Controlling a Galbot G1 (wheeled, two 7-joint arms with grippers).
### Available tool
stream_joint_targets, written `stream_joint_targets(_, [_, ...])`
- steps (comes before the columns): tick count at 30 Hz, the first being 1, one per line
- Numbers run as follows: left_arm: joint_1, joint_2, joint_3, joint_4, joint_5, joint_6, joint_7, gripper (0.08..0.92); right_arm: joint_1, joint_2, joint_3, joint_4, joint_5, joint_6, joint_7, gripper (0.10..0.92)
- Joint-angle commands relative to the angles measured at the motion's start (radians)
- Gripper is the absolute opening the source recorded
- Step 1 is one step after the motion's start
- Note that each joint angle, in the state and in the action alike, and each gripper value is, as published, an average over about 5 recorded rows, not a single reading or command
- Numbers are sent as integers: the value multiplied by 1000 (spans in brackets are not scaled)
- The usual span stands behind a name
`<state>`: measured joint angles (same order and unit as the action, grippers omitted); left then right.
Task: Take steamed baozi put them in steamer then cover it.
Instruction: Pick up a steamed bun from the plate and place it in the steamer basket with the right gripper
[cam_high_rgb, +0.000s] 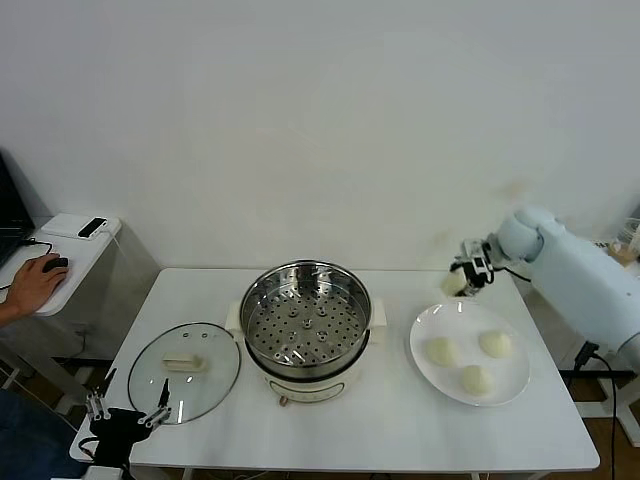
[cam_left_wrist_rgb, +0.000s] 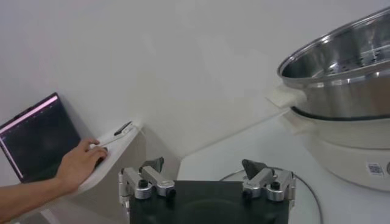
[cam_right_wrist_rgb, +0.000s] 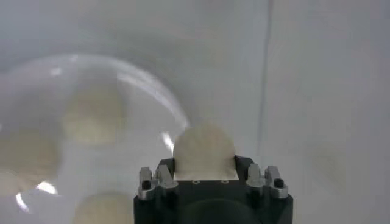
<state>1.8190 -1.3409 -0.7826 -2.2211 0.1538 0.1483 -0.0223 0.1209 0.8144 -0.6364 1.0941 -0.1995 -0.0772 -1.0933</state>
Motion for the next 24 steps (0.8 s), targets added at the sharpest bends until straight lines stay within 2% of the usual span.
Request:
stream_joint_targets(1, [0,5,-2,2,-9,1,1,823,231,17,-200,151,222,0,0,611])
stream_joint_targets(12, [-6,16,-12,0,-20,5,4,823,400,199,-403,165,314,68,56,608])
stream_joint_targets(24, [16,27,-51,-16,-38,4,6,823,351,436,-565,76,245,274,183,605])
